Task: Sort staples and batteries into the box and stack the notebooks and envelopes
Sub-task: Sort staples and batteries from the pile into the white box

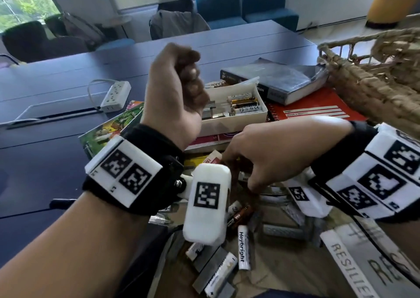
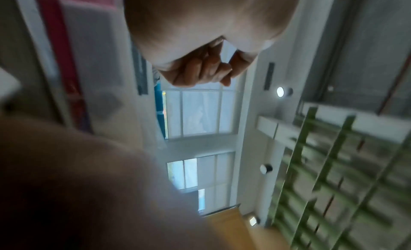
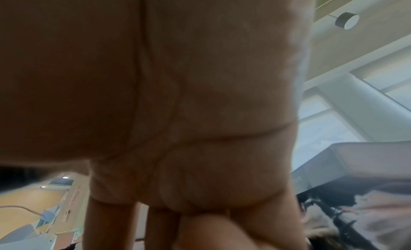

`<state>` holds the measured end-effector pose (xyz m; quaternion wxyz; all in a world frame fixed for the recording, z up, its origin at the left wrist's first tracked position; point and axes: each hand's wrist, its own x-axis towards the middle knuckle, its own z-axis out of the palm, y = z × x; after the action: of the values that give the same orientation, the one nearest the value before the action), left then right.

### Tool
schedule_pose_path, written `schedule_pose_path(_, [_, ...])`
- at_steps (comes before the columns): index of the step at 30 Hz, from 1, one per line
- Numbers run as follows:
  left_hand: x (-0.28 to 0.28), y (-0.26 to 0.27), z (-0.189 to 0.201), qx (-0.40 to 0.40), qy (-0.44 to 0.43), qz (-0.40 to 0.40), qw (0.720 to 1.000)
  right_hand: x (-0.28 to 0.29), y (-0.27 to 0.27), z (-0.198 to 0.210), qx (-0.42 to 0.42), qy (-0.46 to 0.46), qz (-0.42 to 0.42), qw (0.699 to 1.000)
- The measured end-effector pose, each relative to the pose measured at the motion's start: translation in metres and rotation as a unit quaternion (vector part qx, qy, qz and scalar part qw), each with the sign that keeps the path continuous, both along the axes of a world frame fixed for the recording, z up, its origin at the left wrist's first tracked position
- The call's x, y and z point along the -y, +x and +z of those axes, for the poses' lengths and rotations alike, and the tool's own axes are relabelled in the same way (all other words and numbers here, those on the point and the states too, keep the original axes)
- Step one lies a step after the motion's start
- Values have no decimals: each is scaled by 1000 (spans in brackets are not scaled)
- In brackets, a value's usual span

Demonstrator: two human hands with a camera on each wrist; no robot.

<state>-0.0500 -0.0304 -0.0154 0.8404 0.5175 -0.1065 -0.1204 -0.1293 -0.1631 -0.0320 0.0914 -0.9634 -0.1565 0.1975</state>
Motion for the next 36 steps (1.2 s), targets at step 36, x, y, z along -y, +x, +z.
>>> schedule_pose_path(36, [-13, -41, -13, 416, 651, -389, 502, 11, 6, 1, -13, 20, -35, 999])
